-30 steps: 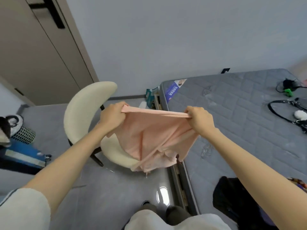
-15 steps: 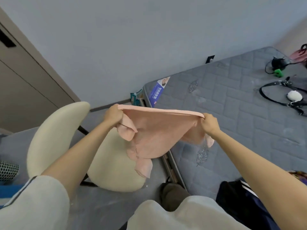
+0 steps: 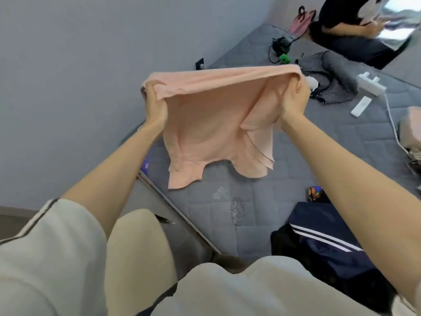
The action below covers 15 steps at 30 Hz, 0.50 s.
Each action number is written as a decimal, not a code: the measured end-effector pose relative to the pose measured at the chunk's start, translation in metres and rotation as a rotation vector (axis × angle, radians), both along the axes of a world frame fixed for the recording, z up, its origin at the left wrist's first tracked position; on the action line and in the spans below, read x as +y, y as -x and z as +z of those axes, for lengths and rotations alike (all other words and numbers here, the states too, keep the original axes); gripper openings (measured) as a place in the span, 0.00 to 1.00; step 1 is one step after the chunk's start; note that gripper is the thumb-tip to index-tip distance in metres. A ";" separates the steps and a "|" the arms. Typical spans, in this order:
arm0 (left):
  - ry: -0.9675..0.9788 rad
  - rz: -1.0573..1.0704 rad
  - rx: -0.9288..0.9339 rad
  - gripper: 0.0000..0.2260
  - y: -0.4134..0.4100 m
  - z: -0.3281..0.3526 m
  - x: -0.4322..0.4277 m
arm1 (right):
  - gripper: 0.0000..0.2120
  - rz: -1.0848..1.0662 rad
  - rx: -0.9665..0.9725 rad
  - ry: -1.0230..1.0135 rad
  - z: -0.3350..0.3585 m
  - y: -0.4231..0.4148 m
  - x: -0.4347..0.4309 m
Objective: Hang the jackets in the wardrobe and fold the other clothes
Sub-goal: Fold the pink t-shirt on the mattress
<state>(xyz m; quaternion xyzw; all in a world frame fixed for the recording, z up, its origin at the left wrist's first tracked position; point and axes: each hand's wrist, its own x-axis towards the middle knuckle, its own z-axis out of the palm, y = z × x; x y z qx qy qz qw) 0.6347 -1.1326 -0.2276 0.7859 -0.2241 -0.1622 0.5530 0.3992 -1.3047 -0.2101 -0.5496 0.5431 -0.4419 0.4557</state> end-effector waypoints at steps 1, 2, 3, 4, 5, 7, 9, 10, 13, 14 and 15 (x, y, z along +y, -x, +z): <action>0.004 -0.018 -0.053 0.15 0.004 0.004 -0.009 | 0.12 -0.032 -0.020 0.023 0.003 0.006 -0.007; 0.005 -0.039 -0.106 0.17 0.006 0.005 -0.016 | 0.11 -0.052 -0.023 0.050 0.004 0.012 -0.011; 0.002 -0.059 -0.148 0.18 0.010 0.006 -0.022 | 0.11 -0.064 -0.007 0.080 0.003 0.018 -0.013; 0.001 -0.085 -0.179 0.19 0.014 0.003 -0.025 | 0.12 -0.072 0.026 0.111 0.000 0.026 -0.013; 0.001 -0.109 -0.190 0.19 0.018 0.000 -0.026 | 0.14 -0.077 0.075 0.144 -0.007 0.034 -0.012; -0.015 -0.133 -0.204 0.19 0.025 -0.016 -0.023 | 0.15 -0.092 0.269 0.198 -0.026 0.054 -0.007; -0.086 -0.141 -0.226 0.20 0.032 -0.041 -0.012 | 0.14 -0.052 0.543 0.305 -0.048 0.072 0.005; -0.147 -0.143 -0.238 0.20 0.035 -0.055 -0.004 | 0.13 0.004 0.668 0.380 -0.060 0.080 0.012; -0.411 -0.245 -0.246 0.22 0.038 -0.097 0.027 | 0.09 0.251 0.977 0.443 -0.106 0.099 0.037; -0.509 -0.322 -0.262 0.22 0.038 -0.112 0.037 | 0.10 0.335 1.049 0.424 -0.124 0.105 0.045; -0.623 -0.408 -0.299 0.23 0.037 -0.126 0.048 | 0.11 0.409 1.111 0.389 -0.143 0.110 0.054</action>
